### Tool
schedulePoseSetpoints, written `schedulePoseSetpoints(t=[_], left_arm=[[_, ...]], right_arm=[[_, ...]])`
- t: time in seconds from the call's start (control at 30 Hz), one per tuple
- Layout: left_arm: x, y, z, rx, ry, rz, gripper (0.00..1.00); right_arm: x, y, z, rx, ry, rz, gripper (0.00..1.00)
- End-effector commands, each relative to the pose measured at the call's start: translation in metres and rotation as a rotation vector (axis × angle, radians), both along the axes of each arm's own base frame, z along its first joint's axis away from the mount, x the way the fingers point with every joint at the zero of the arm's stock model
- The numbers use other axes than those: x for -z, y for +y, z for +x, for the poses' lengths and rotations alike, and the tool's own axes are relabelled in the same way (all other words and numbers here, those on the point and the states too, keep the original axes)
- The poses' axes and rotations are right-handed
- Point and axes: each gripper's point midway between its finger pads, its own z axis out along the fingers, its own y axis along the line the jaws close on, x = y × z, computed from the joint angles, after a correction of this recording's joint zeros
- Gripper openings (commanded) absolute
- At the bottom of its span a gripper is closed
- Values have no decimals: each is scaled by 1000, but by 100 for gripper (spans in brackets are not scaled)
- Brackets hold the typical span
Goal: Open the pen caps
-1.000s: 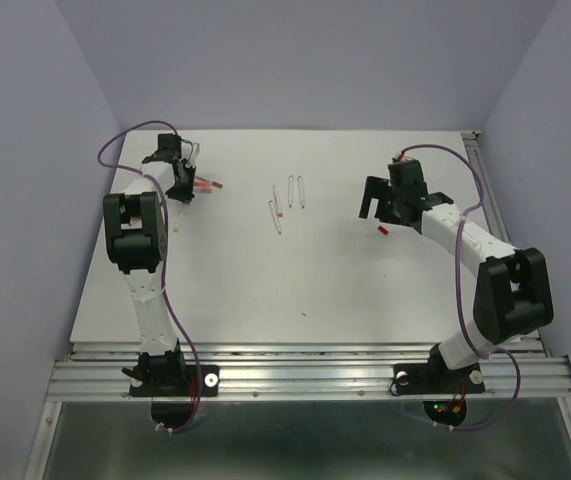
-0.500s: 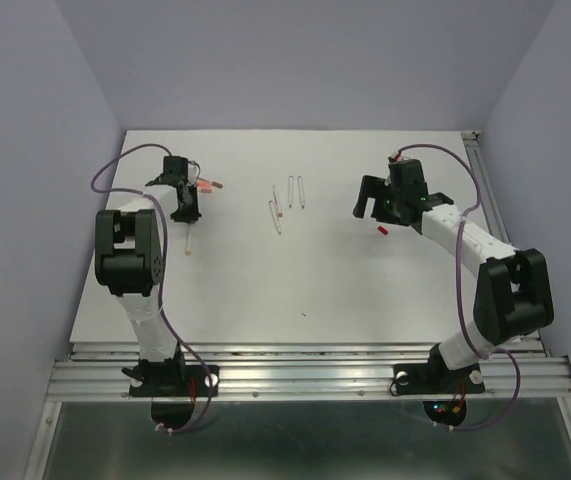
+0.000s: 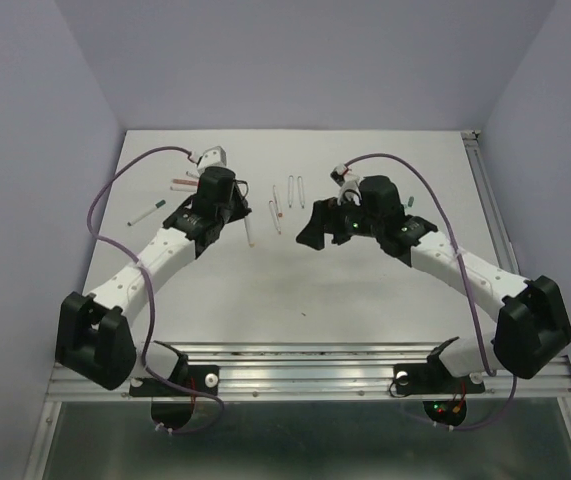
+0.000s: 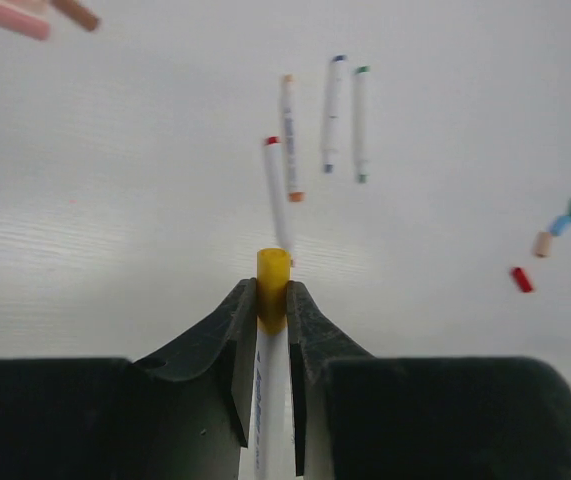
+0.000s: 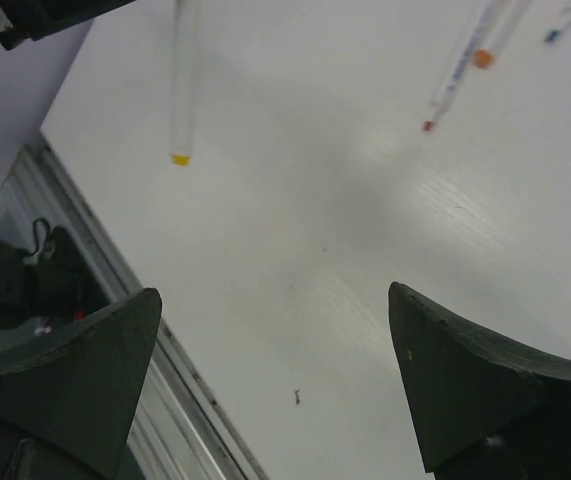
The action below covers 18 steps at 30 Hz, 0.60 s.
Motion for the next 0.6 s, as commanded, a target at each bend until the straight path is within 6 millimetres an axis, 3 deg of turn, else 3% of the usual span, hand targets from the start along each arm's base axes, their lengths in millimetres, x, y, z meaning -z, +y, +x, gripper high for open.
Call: schedulePoseSetpoints(t=[0.0,0.23,0.43,0.57], left_arm=[[-59,-46,-17,-43,-183,-291,0],[-101,-84,-47,-45,-277,-433,0],[-111,-97,-61,-68,-295,-472,0],[-111,-102,-66,-72,-290,-484,0]], right_arm=[[-37,53,-45,-254,-84,175,100],[-53,72,-51,-256,-128,188,100],[-50,80,-48,-262,-114,181,99],[-57,83,-46,-264,-131,199,89]])
